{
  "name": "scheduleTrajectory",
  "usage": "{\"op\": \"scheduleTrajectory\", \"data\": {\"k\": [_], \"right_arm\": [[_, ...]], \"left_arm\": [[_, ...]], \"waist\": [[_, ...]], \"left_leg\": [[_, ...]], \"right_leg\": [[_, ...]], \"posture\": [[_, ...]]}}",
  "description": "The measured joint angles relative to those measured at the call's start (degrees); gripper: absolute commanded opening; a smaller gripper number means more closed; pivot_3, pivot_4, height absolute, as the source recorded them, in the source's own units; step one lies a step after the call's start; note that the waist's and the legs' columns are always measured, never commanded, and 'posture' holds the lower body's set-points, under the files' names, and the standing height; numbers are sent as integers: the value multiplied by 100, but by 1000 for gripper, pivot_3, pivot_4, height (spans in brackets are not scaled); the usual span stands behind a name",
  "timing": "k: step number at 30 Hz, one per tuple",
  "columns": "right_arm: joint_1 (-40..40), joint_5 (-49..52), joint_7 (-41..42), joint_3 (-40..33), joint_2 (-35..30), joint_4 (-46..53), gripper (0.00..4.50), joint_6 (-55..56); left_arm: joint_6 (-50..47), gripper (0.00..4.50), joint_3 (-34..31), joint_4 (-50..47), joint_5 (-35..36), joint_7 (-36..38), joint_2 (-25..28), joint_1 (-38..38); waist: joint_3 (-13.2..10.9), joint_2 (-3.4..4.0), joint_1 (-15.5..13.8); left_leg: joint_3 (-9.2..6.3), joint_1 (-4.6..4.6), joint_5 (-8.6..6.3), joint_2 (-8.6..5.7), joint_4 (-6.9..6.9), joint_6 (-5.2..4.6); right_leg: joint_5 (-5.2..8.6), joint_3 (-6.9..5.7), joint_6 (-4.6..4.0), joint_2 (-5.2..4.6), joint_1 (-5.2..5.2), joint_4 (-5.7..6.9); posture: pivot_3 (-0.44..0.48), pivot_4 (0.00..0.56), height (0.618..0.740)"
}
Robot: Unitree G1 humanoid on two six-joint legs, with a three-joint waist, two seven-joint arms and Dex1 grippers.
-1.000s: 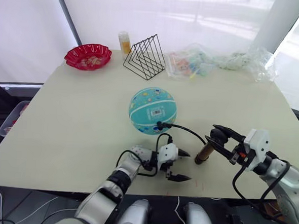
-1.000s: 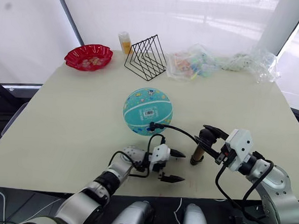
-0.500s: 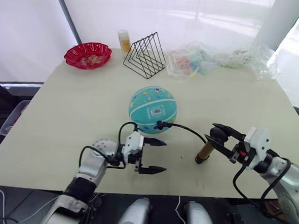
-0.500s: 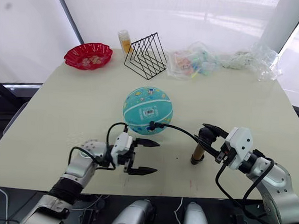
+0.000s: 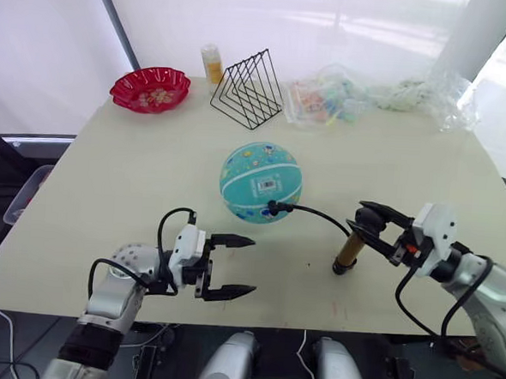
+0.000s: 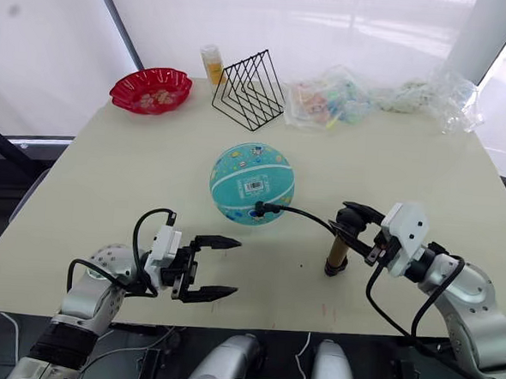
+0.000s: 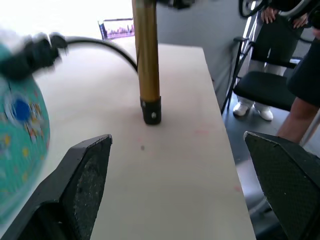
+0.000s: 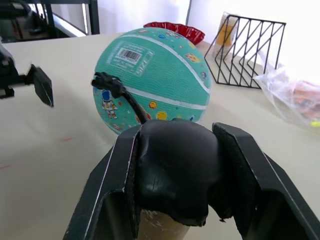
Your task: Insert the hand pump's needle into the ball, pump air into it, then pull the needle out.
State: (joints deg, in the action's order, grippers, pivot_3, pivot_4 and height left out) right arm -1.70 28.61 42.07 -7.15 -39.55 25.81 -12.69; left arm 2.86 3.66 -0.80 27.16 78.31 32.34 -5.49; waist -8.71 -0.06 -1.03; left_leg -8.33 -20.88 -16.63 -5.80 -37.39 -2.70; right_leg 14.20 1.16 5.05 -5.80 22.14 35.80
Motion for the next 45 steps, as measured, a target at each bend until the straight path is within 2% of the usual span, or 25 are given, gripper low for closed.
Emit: {"op": "scheduleTrajectory", "data": {"k": [2, 7, 12, 15, 16, 20, 26, 31, 36, 38, 39, 40, 41, 42, 45], "right_arm": [[177, -4, 7, -381, -239, -190, 1630, -101], [510, 31, 135, -589, -389, -414, 1630, -145], [975, -523, 297, -472, -494, -896, 1630, 353], [1209, -1122, 403, -138, -497, -1251, 1630, 1067], [1355, -1663, 455, 106, -523, -1633, 1630, 1766], [1485, -2510, 547, 463, -747, -2333, 1630, 3024], [1680, -4653, -70, 1136, -1280, -3252, 1630, 5388], [1673, -5285, -477, 1564, -1227, -3511, 1630, 6249], [1724, -5293, -610, 1698, -1163, -3538, 1630, 6378], [1740, -5281, -625, 1737, -1150, -3538, 2740, 6390], [1747, -5264, -624, 1769, -1143, -3538, 3034, 6408], [1746, -5207, -623, 1807, -1127, -3538, 3516, 6435], [1746, -5116, -619, 1862, -1109, -3532, 4142, 6474], [1746, -5058, -617, 1895, -1098, -3527, 4452, 6512], [1746, -4957, -617, 1951, -1074, -3506, 4452, 6547]], "left_arm": [[12, 4500, -84, -29, 4, -6, 47, -57], [21, 4500, -70, -31, 1, 17, 33, -59], [6, 4500, -69, -32, 3, 27, 28, -102], [-9, 4500, -67, -40, 5, 35, 31, -125], [-18, 4500, -64, -64, 5, 47, 33, -133], [-41, 4500, -65, -79, 5, 68, 37, -133], [-90, 4500, -72, -99, 10, 68, 41, -127], [-91, 4500, -72, -102, 10, 75, 39, -133], [-89, 4500, -71, -102, 9, 91, 35, -135], [-89, 4500, -71, -102, 9, 91, 27, -134], [-89, 4500, -71, -102, 9, 92, 17, -135], [-88, 4500, -70, -102, 9, 91, 1, -134], [-88, 4500, -68, -102, 9, 90, -10, -134], [-88, 4500, -68, -102, 9, 90, -10, -135], [-88, 4500, -68, -102, 9, 91, -10, -135]], "waist": [[-11, 12, 14], [-14, 17, 41], [-16, 17, 33], [-16, 17, 35], [-17, 19, 32], [-17, 19, 25], [-18, 20, 36], [-19, 18, 43], [-22, 13, 53], [-22, 13, 52], [-22, 13, 53], [-22, 13, 53], [-22, 13, 55], [-22, 13, 57], [-22, 13, 61]], "left_leg": [[3, -29, 15, -2, 5, 26], [7, -113, 31, -1, 6, 51], [17, -116, 31, -7, 3, 50], [18, -113, 32, -6, 2, 50], [18, -112, 33, -6, 2, 51], [21, -112, 33, -6, -2, 52], [36, -109, 37, -5, -5, 59], [58, -97, 43, -2, -10, 67], [63, -87, 49, 6, -20, 76], [61, -85, 52, 15, -20, 80], [61, -85, 52, 18, -20, 82], [60, -85, 54, 23, -20, 84], [60, -85, 54, 28, -20, 85], [60, -85, 55, 30, -20, 86], [61, -85, 56, 34, -20, 87]], "right_leg": [[-2, 1, -2, 2, 37, 8], [-5, -1, -11, 1, 125, 11], [-5, -8, -11, 0, 129, 10], [-8, -8, -14, 4, 129, 15], [-9, -9, -14, 6, 129, 19], [-9, -7, -15, 9, 134, 20], [-9, 8, -15, 19, 147, 43], [-8, 37, -17, 21, 155, 83], [-21, 44, -34, 33, 153, 101], [-25, 43, -41, 43, 154, 103], [-26, 43, -43, 47, 154, 103], [-29, 43, -47, 54, 155, 104], [-30, 44, -50, 58, 155, 104], [-31, 44, -52, 60, 155, 104], [-34, 45, -56, 65, 155, 103]], "posture": [[0, 150, 740], [0, 150, 740], [0, 150, 740], [0, 150, 740], [0, 150, 740], [0, 150, 740], [0, 150, 740], [0, 150, 740], [0, 150, 740], [0, 150, 740], [0, 150, 740], [0, 150, 740], [0, 150, 740], [0, 150, 740], [0, 150, 740]]}}
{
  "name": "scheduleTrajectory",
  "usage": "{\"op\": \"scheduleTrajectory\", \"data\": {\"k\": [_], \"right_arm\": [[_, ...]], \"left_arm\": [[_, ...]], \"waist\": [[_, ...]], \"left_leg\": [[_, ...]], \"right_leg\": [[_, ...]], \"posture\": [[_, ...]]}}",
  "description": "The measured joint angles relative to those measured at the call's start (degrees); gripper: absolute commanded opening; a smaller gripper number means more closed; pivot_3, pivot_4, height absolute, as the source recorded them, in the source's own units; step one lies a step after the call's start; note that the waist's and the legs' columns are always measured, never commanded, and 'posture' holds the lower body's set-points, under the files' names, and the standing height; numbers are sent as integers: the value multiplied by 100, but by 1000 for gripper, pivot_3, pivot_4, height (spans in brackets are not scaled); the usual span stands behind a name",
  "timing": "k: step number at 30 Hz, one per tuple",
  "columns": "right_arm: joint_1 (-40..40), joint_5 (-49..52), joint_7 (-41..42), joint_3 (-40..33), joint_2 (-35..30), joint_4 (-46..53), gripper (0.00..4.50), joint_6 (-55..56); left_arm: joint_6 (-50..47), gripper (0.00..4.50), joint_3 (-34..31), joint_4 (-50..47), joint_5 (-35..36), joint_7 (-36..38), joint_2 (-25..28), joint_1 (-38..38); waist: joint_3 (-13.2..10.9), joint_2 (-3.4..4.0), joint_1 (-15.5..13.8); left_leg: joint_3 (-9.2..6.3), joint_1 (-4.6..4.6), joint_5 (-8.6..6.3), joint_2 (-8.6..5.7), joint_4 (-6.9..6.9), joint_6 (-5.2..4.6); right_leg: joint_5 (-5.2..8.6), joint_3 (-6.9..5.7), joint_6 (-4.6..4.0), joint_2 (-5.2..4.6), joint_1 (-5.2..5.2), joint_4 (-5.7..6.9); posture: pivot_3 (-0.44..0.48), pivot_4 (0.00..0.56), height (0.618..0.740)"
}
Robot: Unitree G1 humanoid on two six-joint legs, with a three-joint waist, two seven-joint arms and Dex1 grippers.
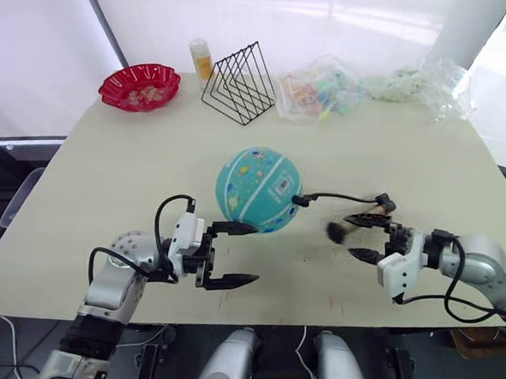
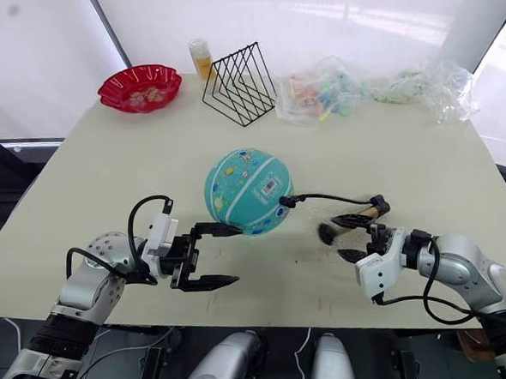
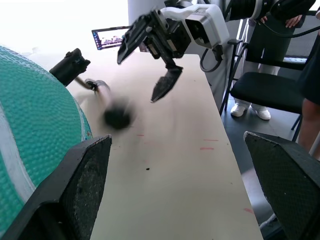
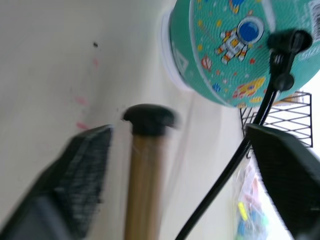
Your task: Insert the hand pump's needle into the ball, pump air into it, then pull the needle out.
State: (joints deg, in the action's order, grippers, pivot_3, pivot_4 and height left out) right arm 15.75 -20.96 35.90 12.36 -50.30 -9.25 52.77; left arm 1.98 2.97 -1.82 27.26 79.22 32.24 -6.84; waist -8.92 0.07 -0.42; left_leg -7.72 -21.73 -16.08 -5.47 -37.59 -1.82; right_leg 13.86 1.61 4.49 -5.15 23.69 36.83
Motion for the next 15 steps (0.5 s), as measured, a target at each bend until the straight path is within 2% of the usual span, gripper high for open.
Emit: {"op": "scheduleTrajectory", "data": {"k": [9, 10, 12, 15], "right_arm": [[-191, 346, 17, 29, -1, 115, 4452, -19], [-630, 943, 102, -62, -117, 382, 4452, -252], [-978, 1395, 172, -134, -173, 527, 4452, -487], [-1869, 2586, 305, -360, -220, 1055, 4452, -1247]], "left_arm": [[14, 4500, -1, 1, -1, 49, 0, 1], [13, 4500, -20, -26, 15, 38, -6, -2], [3, 4500, -41, -35, 50, 17, 2, 27], [-70, 4500, -127, -228, 189, -160, -5, 68]], "waist": [[0, 0, -2], [1, -2, -35], [1, -2, -45], [0, -3, -41]], "left_leg": [[0, 0, 1, 5, 0, 2], [-4, -1, 1, 8, -1, 2], [-5, -4, 1, 8, -2, 2], [-4, -4, 1, 10, -2, 2]], "right_leg": [[-2, 0, -3, 5, 1, 0], [-1, -1, -4, 6, -1, 0], [-1, -2, -5, 7, -1, -2], [-1, 2, -5, 4, -2, -4]], "posture": [[0, 150, 740], [0, 150, 740], [0, 150, 740], [0, 150, 740]]}}
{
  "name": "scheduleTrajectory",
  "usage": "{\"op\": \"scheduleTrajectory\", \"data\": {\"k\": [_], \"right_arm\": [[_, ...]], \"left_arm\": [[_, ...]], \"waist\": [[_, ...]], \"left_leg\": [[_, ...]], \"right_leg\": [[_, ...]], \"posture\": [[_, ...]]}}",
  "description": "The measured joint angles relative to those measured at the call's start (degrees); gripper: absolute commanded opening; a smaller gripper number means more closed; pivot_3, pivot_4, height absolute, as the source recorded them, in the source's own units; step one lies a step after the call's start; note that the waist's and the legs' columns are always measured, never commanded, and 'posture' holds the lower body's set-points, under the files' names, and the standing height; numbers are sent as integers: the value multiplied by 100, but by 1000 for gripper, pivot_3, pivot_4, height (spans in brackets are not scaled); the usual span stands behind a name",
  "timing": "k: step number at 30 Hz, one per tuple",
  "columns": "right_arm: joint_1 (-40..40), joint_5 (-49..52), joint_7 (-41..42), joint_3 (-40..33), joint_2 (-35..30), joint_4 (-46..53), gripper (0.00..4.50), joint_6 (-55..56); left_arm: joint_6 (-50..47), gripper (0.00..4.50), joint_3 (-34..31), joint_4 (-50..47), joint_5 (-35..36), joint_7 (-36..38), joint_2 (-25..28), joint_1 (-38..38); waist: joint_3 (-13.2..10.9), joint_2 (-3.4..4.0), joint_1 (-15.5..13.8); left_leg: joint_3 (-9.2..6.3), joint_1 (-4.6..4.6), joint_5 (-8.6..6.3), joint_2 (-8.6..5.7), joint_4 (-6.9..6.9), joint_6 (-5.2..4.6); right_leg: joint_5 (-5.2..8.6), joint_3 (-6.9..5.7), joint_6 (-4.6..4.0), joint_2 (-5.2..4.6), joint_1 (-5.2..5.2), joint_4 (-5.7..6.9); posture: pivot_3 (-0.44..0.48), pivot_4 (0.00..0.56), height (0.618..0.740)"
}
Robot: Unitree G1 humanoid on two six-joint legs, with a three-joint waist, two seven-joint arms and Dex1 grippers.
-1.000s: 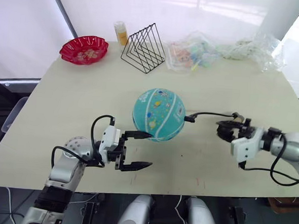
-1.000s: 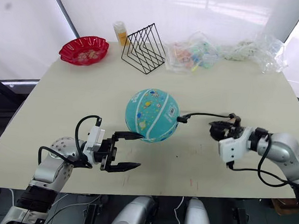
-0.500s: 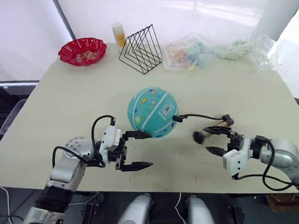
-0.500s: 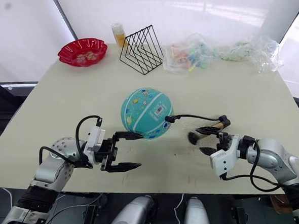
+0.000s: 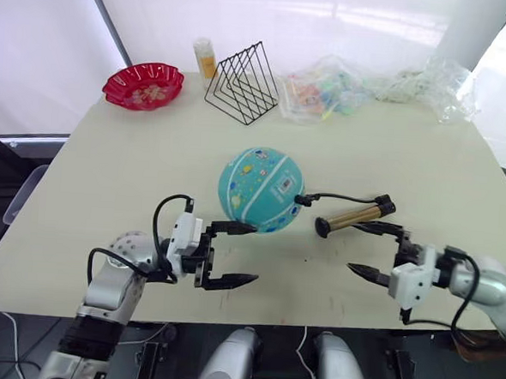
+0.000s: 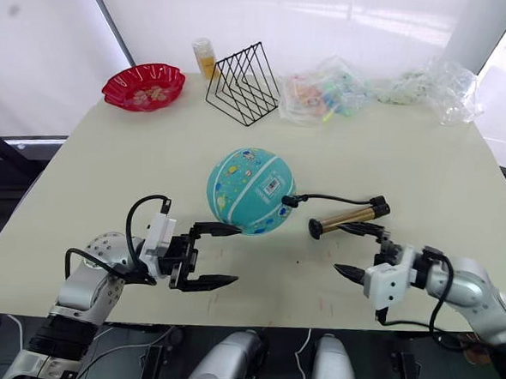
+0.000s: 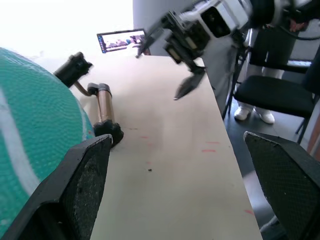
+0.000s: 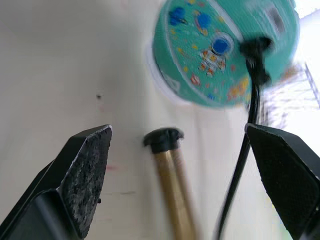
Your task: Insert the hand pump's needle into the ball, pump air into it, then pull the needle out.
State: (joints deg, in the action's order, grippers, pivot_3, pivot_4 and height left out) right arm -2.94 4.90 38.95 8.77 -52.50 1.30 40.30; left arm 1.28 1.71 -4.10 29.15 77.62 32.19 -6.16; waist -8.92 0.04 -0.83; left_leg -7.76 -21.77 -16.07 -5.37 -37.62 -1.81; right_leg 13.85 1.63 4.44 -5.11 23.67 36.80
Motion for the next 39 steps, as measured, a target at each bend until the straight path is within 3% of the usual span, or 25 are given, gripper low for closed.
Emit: {"op": "scheduleTrajectory", "data": {"k": [4, 11, 14, 19, 24, 36, 39], "right_arm": [[-1245, 1553, 106, -583, -5, 951, 4452, -1133], [-2609, 3035, 376, -1575, 191, 2126, 4452, -2372], [-2818, 3275, 535, -1771, 405, 2300, 4452, -2582], [-2877, 3411, 703, -1986, 639, 2556, 4452, -2872], [-2814, 3389, 850, -2242, 908, 2686, 4452, -3030], [-2212, 3300, 1041, -2344, 1080, 2688, 4452, -3351], [-1583, 3086, 892, -2261, 1094, 2714, 4452, -3625]], "left_arm": [[-413, 4500, -214, -454, 296, -562, -54, -99], [-1236, 4500, -512, -675, 552, -2048, -467, -1044], [-1466, 4500, -491, -676, 487, -2424, -563, -1247], [-1788, 4500, -338, -662, 237, -3024, -702, -1678], [-2325, 4500, -118, -521, -200, -3346, -453, -2130], [-2938, 4500, 24, -301, -482, -3250, -97, -2214], [-2786, 4500, 114, -194, -667, -3162, -102, -2238]], "waist": [[-1, -2, 34], [-6, -10, -17], [-8, -14, 18], [-11, -19, -3], [-12, -20, 8], [-16, -26, 4], [-14, -23, 2]], "left_leg": [[10, 10, -1, 6, -6, -1], [-13, 8, -6, 28, -66, -10], [4, 12, -7, 35, -72, -12], [2, 10, -1, 43, -78, -2], [3, 9, 11, 44, -76, 19], [2, 8, 11, 44, -77, 19], [3, 10, 12, 44, -77, 22]], "right_leg": [[-5, 10, -3, 4, -5, 5], [-23, -20, -14, 31, -33, 16], [-32, -4, -8, 41, -33, 16], [-41, -5, -10, 51, -33, 16], [-41, -4, -12, 53, -31, 16], [-41, -4, -12, 53, -30, 15], [-43, -4, -15, 53, -31, 15]], "posture": [[0, 150, 740], [0, 150, 740], [0, 150, 740], [0, 150, 740], [0, 150, 740], [0, 150, 740], [0, 150, 740]]}}
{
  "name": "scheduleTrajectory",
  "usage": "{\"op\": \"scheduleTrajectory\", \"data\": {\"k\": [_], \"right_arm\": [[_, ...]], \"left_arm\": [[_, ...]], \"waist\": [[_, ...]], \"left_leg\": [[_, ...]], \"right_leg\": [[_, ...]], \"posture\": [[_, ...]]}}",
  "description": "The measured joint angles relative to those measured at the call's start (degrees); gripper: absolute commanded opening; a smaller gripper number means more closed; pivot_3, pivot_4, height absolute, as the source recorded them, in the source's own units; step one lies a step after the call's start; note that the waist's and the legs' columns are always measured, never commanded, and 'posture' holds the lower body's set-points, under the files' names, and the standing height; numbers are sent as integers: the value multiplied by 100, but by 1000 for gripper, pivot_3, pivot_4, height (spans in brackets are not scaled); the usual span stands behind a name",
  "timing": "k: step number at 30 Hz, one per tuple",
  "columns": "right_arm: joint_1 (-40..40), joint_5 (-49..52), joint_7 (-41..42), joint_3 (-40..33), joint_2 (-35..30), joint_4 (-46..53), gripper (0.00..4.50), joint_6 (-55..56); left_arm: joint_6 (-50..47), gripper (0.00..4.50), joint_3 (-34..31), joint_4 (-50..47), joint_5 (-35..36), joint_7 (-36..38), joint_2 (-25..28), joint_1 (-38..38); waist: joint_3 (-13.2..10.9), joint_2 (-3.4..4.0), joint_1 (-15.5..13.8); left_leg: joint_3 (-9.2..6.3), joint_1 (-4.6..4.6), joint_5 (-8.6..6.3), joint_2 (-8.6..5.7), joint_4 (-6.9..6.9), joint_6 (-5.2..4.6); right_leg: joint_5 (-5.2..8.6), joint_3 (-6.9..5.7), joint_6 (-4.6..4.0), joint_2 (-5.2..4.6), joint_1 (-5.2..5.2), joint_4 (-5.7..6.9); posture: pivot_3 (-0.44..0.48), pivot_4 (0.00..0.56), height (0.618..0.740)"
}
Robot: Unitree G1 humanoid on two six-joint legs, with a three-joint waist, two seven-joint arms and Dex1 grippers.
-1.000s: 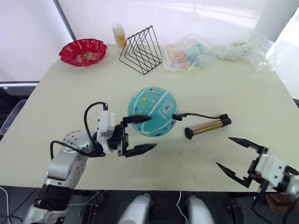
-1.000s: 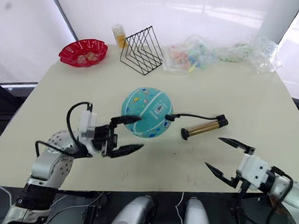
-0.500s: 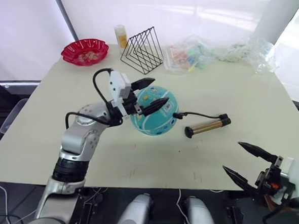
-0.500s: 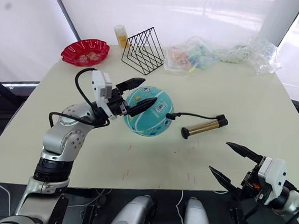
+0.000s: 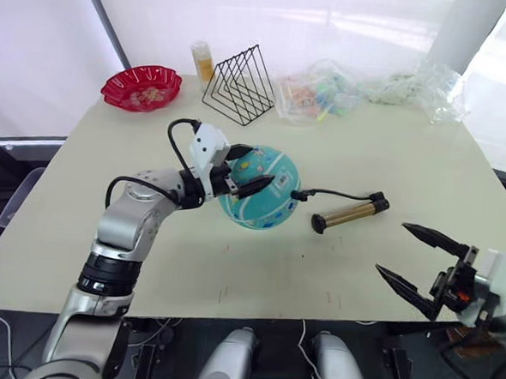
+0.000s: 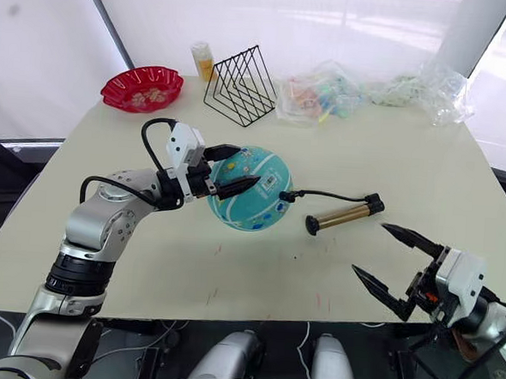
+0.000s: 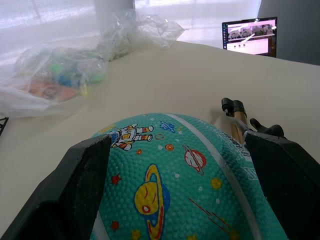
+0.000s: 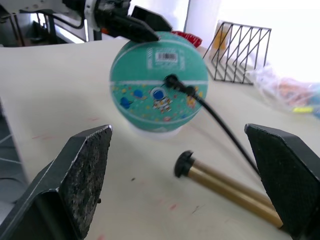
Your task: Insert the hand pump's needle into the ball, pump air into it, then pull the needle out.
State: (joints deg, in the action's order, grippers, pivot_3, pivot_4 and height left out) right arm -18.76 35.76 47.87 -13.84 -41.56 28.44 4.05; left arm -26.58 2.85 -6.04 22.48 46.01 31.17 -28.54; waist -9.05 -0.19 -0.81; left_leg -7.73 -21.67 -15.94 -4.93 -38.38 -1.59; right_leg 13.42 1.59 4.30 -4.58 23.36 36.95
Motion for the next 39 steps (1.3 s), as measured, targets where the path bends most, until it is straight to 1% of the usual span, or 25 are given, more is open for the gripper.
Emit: {"op": "scheduleTrajectory", "data": {"k": [4, 7, 10, 13, 16, 20, 23, 33, 37, 39], "right_arm": [[477, -160, -130, 275, -53, 64, 4452, -453], [1287, -417, -263, 693, -58, -10, 4452, -928], [1957, -692, -325, 1084, -21, -149, 4452, -1180], [2485, -1119, -317, 1471, -15, -377, 4452, -1308], [3235, -1697, -272, 1942, 76, -807, 4452, -1323], [3902, -2358, -125, 2397, 191, -1368, 4452, -1041], [4359, -2988, -53, 2696, 237, -1948, 4452, -518], [5247, -4380, 33, 3335, 554, -3295, 4452, 1024], [5306, -4557, -6, 3357, 694, -3562, 4452, 1242], [5309, -4602, -17, 3357, 789, -3657, 3918, 1281]], "left_arm": [[180, 4500, 94, 153, -204, 46, -25, -53], [317, 4500, 129, 396, -333, 47, -139, -192], [407, 4500, 155, 524, -389, 54, -208, -231], [450, 4500, 161, 560, -434, 56, -259, -238], [481, 4500, 168, 603, -471, 56, -329, -261], [557, 4500, 166, 676, -501, 93, -350, -268], [573, 4500, 163, 682, -531, 101, -384, -271], [572, 4500, 148, 667, -560, 94, -475, -252], [572, 4500, 145, 671, -560, 94, -486, -253], [572, 4500, 139, 671, -560, 94, -486, -252]], "waist": [[2, 1, -8], [4, 2, -3], [5, 4, -19], [7, 3, -34], [7, 4, -28], [8, 3, -31], [9, 3, -28], [9, 4, -37], [9, 5, -36], [9, 5, -35]], "left_leg": [[-1, 0, 1, 0, -1, 1], [0, 1, 4, -1, -3, 5], [-5, 1, 10, -1, -3, 11], [-9, 1, 15, -1, -4, 11], [-7, 0, 24, -2, -4, 9], [-13, 0, 30, -2, -5, 15], [-13, 0, 32, -4, -5, 18], [-21, 0, 36, -5, -4, 24], [-21, 0, 36, -6, -4, 24], [-22, -1, 36, -5, -3, 24]], "right_leg": [[-1, -1, -1, -1, -1, 0], [-8, -1, -2, -1, -2, 0], [-14, -7, -5, 0, -2, 1], [-18, -13, -6, -1, -3, 1], [-29, -13, -5, -2, -3, 1], [-32, -18, -7, -1, -3, 1], [-34, -18, -7, -2, -3, 1], [-35, -25, -10, -1, -2, 1], [-35, -25, -10, -2, -2, 1], [-35, -25, -10, -1, -2, 1]], "posture": [[0, 150, 740], [0, 150, 740], [0, 150, 740], [0, 150, 740], [0, 150, 740], [0, 150, 740], [0, 150, 740], [0, 150, 740], [0, 150, 740], [0, 150, 740]]}}
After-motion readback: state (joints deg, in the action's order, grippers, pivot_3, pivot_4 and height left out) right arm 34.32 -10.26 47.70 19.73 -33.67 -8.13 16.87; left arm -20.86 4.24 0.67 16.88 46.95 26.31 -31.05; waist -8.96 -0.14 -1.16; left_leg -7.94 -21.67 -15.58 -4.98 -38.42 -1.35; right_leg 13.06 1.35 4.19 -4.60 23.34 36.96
